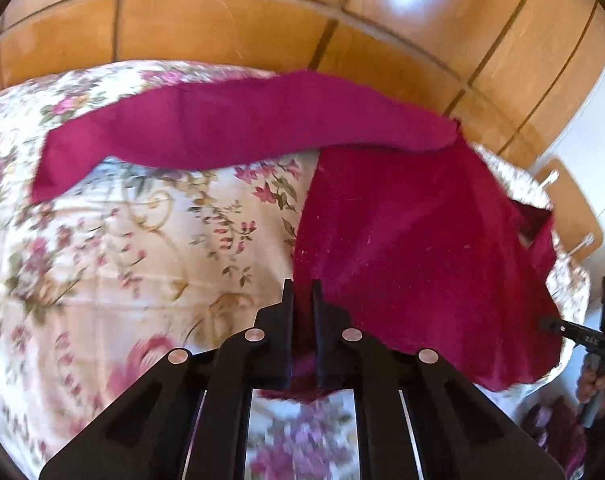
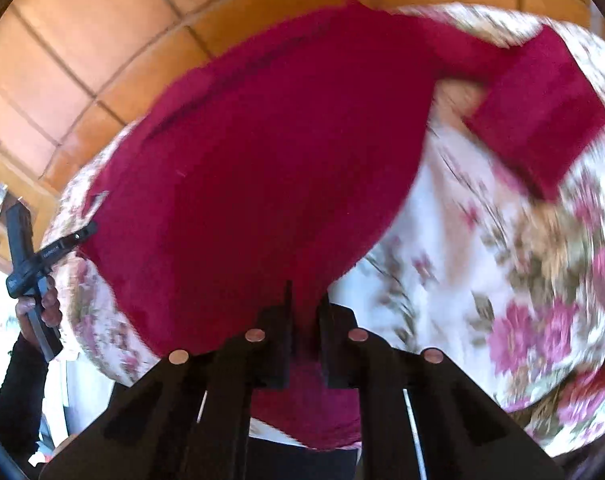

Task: Fold small clothes

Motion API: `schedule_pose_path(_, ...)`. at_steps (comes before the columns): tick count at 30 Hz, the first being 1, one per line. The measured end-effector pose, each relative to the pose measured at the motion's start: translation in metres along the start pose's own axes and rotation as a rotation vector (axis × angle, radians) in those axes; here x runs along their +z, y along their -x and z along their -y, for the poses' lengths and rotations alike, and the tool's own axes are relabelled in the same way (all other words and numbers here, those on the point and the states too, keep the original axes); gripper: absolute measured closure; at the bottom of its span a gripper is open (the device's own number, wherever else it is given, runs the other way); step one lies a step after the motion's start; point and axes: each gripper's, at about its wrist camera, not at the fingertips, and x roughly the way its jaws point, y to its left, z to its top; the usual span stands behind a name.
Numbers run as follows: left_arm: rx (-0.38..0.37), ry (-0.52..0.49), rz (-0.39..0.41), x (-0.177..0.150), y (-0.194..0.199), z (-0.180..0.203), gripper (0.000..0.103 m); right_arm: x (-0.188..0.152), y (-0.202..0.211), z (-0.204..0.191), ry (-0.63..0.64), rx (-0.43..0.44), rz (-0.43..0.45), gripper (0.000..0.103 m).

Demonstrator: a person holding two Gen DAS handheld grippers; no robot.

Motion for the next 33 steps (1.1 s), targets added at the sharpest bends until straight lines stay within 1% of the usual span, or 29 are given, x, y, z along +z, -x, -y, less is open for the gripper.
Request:
schedule_pose_path(1, 0.003, 0.003, 0.011, -0.004, 0.008, -0.001, 0.102, 0.005, 0.001, -0.005, 0.022, 0.006, 0.007, 0.094)
schedule_pose_path(3, -0.012, 0.030, 0.024, -0.017, 0.025, -0.003, 0.102, 0.007, 0.001, -0.015, 0.075, 0.002, 0.003, 0.094)
schedule_pose_path(5, -0.021, 0.039, 0.020, -0.032, 0.036, -0.004, 0.102, 0.002, 0.005, -0.013, 0.135, -0.045, -0.021, 0.094)
schedule_pose_path(7, -0.023, 0.029, -0.002, -0.051, 0.041, 0.004, 0.102, -0.005, 0.007, 0.000, 0.146, -0.083, -0.046, 0.095)
schedule_pose_path(9, -0.027, 0.034, -0.026, -0.066, 0.042, 0.009, 0.102, -0.012, 0.015, 0.021, 0.128, -0.140, -0.057, 0.095)
schedule_pose_path(11, -0.055, 0.068, -0.044, -0.075, 0.041, 0.015, 0.102, -0.019, 0.027, 0.041, 0.093, -0.206, -0.051, 0.095)
schedule_pose_path(13, -0.080, 0.089, -0.049, -0.085, 0.051, 0.022, 0.102, -0.026, 0.040, 0.061, 0.034, -0.191, -0.048, 0.095)
schedule_pose_path(15, -0.112, 0.096, -0.051, -0.091, 0.062, 0.029, 0.102, -0.032, 0.044, 0.070, 0.019, -0.199, -0.048, 0.095)
schedule_pose_path(17, -0.113, 0.079, -0.073, -0.101, 0.065, 0.038, 0.102, -0.033, 0.040, 0.075, 0.004, -0.207, -0.057, 0.094)
schedule_pose_path(18, -0.097, 0.043, -0.101, -0.107, 0.060, 0.045, 0.101, -0.033, 0.034, 0.078, -0.008, -0.204, -0.072, 0.088)
schedule_pose_path(19, -0.075, 0.021, -0.109, -0.108, 0.058, 0.049, 0.101, -0.032, 0.029, 0.077, -0.017, -0.204, -0.080, 0.068)
schedule_pose_path(20, -0.034, -0.002, -0.115, -0.109, 0.054, 0.050, 0.101, -0.030, 0.026, 0.079, -0.034, -0.207, -0.077, 0.052)
schedule_pose_path(21, -0.028, 0.001, -0.117, -0.108, 0.053, 0.047, 0.101, -0.025, 0.027, 0.081, -0.059, -0.213, -0.060, 0.032)
schedule_pose_path(22, -0.027, 0.021, -0.112, -0.104, 0.053, 0.041, 0.101, -0.019, 0.031, 0.080, -0.064, -0.222, -0.028, 0.031)
schedule_pose_path(23, -0.006, 0.040, -0.094, -0.099, 0.056, 0.033, 0.101, -0.015, 0.036, 0.077, -0.056, -0.232, 0.002, 0.031)
schedule_pose_path(24, 0.041, 0.055, -0.063, -0.091, 0.059, 0.024, 0.098, -0.010, 0.040, 0.070, -0.038, -0.236, 0.027, 0.030)
schedule_pose_path(25, 0.070, 0.068, -0.041, -0.081, 0.061, 0.015, 0.089, -0.005, 0.043, 0.066, -0.027, -0.236, 0.042, 0.029)
schedule_pose_path(26, 0.097, 0.098, -0.016, -0.069, 0.063, 0.001, 0.084, 0.001, 0.045, 0.061, -0.017, -0.234, 0.060, 0.027)
schedule_pose_path(27, 0.142, 0.138, 0.017, -0.056, 0.064, -0.014, 0.072, 0.008, 0.045, 0.054, -0.007, -0.231, 0.074, 0.027)
schedule_pose_path(28, 0.192, 0.166, 0.056, -0.043, 0.066, -0.029, 0.063, 0.012, 0.043, 0.047, 0.003, -0.222, 0.081, 0.027)
schedule_pose_path(29, 0.251, 0.173, 0.085, -0.033, 0.067, -0.039, 0.057, 0.019, 0.039, 0.035, 0.023, -0.196, 0.087, 0.027)
schedule_pose_path(30, 0.330, 0.167, 0.110, -0.020, 0.067, -0.050, 0.046, 0.022, 0.034, 0.023, 0.039, -0.180, 0.087, 0.026)
schedule_pose_path(32, 0.418, 0.131, 0.138, 0.001, 0.064, -0.066, 0.039, 0.028, 0.022, 0.002, 0.080, -0.143, 0.082, 0.024)
schedule_pose_path(33, 0.482, 0.098, 0.152, 0.014, 0.059, -0.074, 0.039, 0.032, 0.014, -0.008, 0.101, -0.117, 0.076, 0.022)
